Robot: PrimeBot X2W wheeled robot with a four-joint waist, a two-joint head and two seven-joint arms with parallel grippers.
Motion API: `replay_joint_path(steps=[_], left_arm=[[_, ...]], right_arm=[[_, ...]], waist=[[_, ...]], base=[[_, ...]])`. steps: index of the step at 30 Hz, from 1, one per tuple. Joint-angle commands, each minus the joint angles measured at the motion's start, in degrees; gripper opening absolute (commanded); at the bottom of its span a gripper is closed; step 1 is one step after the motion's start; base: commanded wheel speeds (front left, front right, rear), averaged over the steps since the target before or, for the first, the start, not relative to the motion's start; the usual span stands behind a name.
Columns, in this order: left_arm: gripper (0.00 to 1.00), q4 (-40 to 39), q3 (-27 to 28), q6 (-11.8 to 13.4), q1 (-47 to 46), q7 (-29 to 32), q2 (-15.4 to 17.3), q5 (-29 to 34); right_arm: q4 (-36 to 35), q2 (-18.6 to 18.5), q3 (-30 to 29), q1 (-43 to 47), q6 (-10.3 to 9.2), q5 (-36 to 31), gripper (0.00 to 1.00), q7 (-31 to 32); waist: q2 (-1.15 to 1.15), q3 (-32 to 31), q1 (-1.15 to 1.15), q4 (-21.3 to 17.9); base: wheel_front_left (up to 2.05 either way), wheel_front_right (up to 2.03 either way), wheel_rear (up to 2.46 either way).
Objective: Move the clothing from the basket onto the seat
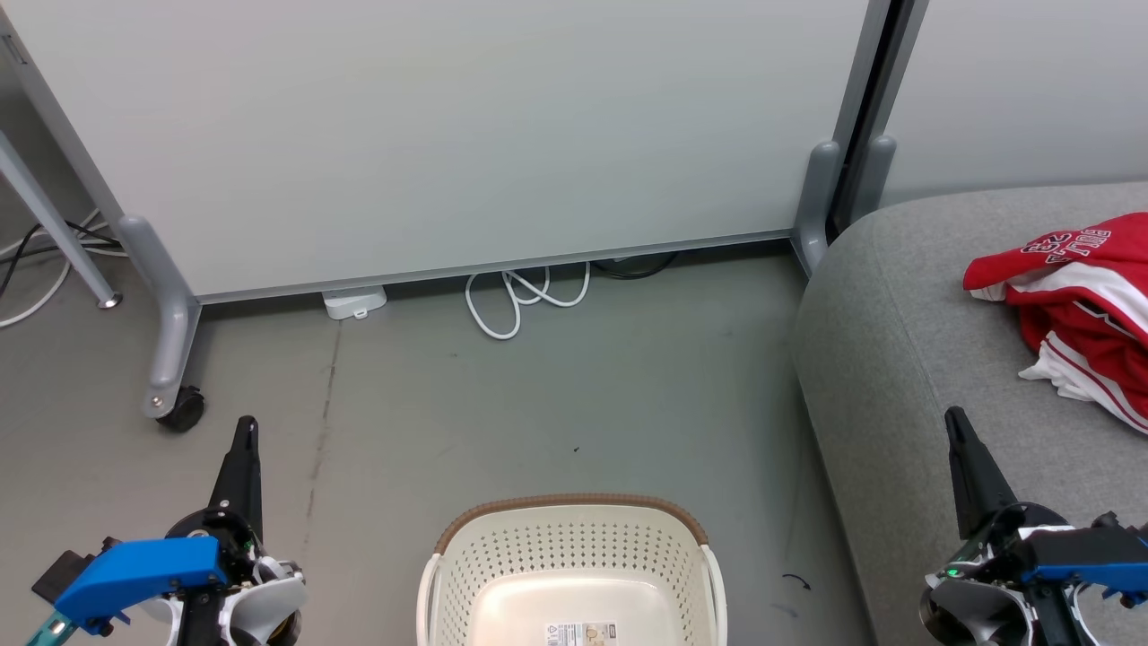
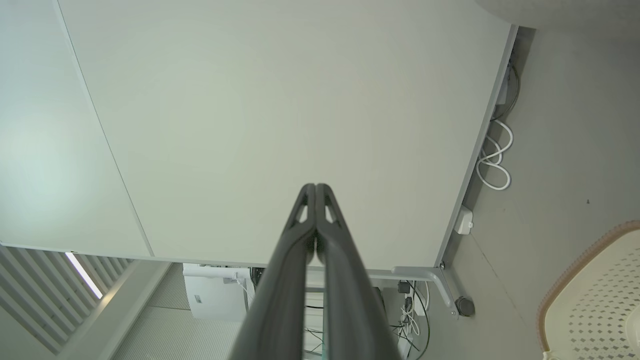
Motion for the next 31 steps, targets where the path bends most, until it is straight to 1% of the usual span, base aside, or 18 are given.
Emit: replay_joint_path(steps=[1,31], left_arm=[[0.0,-0.2,0.17,-0.25,-0.55,0.21,-0.06,-0.11],[0.0,-0.21,0.16,-0.25,-0.54,0.2,-0.06,-0.12]], right_arm=[[0.06,-0.31,-0.06,-0.59,0.04,0.14,0.0,0.28],[0.06,-0.31,-0.05,-0.59,0.04,0.15,0.0,0.28]], waist=[[0.0,0.0,0.0,0.0],[0.0,0.0,0.0,0.0]], base=[[0.0,0.0,0.0],[0.0,0.0,0.0]])
